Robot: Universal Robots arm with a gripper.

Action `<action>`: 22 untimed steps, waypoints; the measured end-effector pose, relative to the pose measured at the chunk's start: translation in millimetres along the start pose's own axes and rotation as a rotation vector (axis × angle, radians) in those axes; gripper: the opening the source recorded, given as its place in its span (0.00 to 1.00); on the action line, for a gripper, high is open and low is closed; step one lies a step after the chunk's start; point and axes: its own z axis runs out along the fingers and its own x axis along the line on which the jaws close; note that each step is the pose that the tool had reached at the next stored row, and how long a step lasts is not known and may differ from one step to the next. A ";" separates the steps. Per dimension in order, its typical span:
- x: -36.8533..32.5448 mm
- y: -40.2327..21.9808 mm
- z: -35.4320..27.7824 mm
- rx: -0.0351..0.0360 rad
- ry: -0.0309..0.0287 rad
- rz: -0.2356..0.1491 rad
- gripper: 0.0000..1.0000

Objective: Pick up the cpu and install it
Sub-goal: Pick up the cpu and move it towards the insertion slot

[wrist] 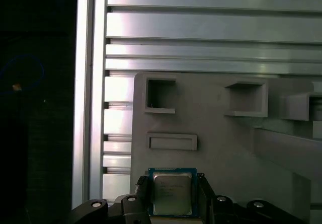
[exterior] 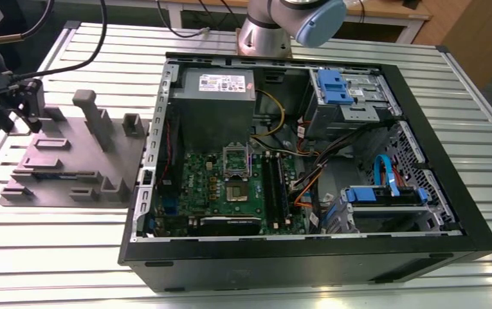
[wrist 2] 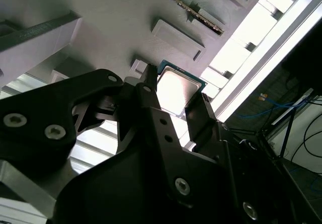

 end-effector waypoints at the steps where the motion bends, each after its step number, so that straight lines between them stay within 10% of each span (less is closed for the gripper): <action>1: 0.0 0.0 -0.1 0.0000 0.0000 0.000 0.47; 22: 0.0 0.2 -6.5 0.0000 0.0001 0.000 0.47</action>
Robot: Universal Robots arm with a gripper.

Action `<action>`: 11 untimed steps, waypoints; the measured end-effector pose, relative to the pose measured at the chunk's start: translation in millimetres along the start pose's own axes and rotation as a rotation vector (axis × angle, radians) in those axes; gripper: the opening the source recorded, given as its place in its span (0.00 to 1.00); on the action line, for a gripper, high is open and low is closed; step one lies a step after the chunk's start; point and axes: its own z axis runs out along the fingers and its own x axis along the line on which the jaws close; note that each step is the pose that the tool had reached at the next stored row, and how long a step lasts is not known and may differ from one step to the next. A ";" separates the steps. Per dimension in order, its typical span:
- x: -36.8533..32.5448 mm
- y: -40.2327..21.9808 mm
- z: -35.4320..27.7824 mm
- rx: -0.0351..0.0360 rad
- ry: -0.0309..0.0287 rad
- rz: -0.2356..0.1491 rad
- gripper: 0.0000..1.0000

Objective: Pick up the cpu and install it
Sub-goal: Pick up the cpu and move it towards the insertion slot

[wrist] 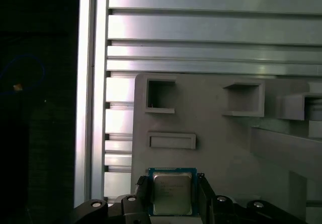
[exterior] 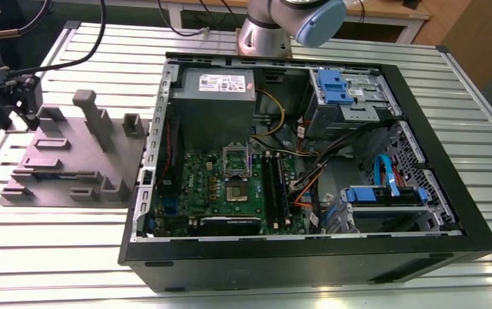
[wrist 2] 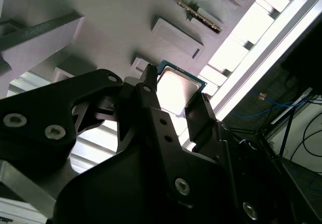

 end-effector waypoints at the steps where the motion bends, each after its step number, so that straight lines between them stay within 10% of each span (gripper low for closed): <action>1: 0.0 0.0 -0.8 0.0000 0.0000 0.000 0.47; 11: 0.0 0.1 -3.0 0.0000 0.0000 0.000 0.47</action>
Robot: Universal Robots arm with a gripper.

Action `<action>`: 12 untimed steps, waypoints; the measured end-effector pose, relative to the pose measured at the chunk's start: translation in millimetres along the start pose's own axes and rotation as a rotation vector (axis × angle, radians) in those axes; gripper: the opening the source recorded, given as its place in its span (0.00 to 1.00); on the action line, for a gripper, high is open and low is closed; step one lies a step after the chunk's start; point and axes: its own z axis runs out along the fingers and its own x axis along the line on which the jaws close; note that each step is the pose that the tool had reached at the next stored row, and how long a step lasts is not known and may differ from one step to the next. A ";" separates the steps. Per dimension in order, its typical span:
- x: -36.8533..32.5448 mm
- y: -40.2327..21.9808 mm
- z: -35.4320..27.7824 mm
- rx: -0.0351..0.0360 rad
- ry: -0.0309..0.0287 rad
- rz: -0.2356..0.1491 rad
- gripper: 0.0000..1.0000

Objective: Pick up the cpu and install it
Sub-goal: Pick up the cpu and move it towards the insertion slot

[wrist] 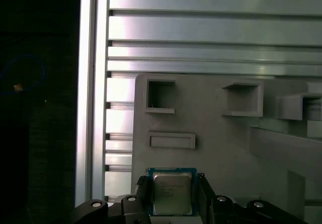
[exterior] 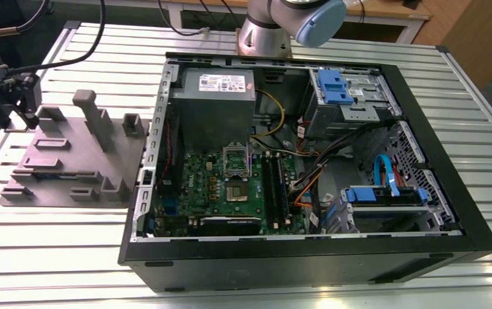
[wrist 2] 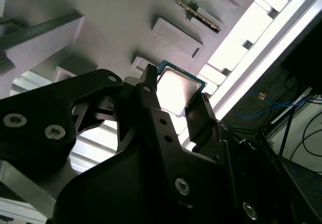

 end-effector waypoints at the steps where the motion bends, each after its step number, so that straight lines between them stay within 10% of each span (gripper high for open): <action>1: 0.0 0.0 -0.2 0.0000 0.0000 0.000 0.47; 12: 0.0 0.3 -3.5 0.0000 -0.0001 0.000 0.47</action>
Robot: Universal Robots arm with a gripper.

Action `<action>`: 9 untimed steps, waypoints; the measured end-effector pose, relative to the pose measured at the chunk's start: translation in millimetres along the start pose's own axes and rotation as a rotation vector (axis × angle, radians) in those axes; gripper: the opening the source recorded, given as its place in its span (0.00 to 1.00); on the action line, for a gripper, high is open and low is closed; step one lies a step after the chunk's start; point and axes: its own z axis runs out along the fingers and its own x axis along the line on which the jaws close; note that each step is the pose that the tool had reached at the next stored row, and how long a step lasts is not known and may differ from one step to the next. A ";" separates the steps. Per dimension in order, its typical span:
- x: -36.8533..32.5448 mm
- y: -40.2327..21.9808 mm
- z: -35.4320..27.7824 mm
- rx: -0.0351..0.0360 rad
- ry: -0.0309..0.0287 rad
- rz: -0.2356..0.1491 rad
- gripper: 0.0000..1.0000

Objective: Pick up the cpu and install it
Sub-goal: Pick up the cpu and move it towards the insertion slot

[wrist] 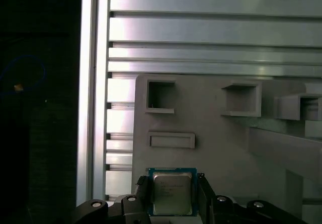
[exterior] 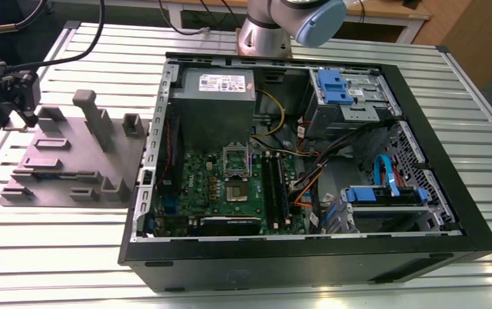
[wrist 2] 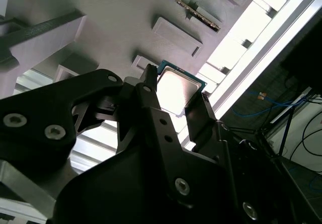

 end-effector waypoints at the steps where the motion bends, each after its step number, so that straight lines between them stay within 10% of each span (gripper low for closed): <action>1: 0.0 0.0 -0.1 0.0000 0.0000 0.000 0.47; 9: 0.0 0.2 -1.1 0.0000 0.0001 0.000 0.47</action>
